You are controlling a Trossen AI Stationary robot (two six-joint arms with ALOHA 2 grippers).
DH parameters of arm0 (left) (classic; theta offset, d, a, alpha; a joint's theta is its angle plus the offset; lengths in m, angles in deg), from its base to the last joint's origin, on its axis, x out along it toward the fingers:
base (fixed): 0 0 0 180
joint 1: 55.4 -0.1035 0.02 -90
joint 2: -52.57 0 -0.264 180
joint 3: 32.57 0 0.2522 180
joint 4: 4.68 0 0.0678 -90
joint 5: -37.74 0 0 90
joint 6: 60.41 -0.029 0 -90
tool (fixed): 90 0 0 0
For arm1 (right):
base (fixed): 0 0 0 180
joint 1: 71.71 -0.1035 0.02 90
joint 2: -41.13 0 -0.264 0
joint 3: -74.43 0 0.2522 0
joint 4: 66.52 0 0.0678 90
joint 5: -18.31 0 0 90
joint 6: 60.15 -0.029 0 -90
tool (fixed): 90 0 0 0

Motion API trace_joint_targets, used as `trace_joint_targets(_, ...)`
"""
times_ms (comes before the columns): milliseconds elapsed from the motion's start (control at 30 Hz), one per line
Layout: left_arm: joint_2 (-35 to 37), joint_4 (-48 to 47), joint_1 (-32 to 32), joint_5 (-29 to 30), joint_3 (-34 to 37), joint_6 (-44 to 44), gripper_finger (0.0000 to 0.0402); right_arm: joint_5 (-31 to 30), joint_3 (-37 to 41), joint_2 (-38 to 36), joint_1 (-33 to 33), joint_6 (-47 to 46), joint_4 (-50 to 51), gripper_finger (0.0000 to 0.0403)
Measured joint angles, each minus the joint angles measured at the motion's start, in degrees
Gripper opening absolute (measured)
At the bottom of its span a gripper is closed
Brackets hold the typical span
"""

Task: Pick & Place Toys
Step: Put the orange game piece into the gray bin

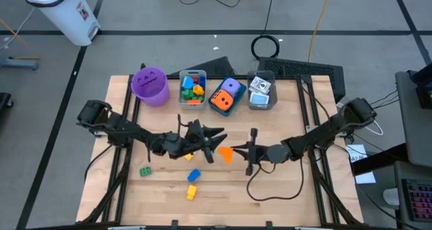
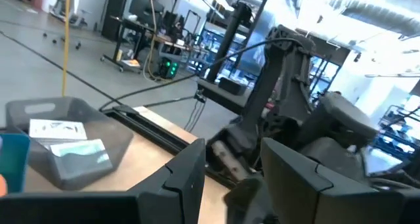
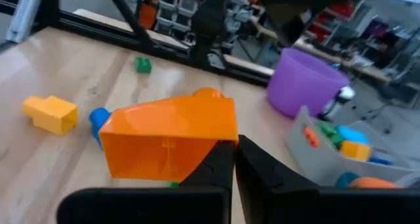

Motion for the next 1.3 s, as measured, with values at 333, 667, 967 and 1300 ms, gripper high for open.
trace_joint_targets(333,0.0,-6.63,-5.85,-3.18,0.0,4.75,0.0152,-2.12,0.02,-0.89,-0.34,7.48,-1.64,0.0)
trace_joint_targets(667,0.0,-8.86,-16.0,-31.32,0.0,14.21,0.0152,-5.79,0.02,-0.89,0.84,17.87,-5.97,0.0)
trace_joint_targets(967,0.0,-8.88,-21.28,-47.67,0.0,18.65,0.0152,-6.4,0.02,-0.87,4.04,24.01,-8.02,0.0)
trace_joint_targets(1300,0.02,-9.83,-24.68,-56.66,-0.02,18.55,0.0152,-6.12,0.02,-0.78,6.94,33.21,-14.49,0.0)
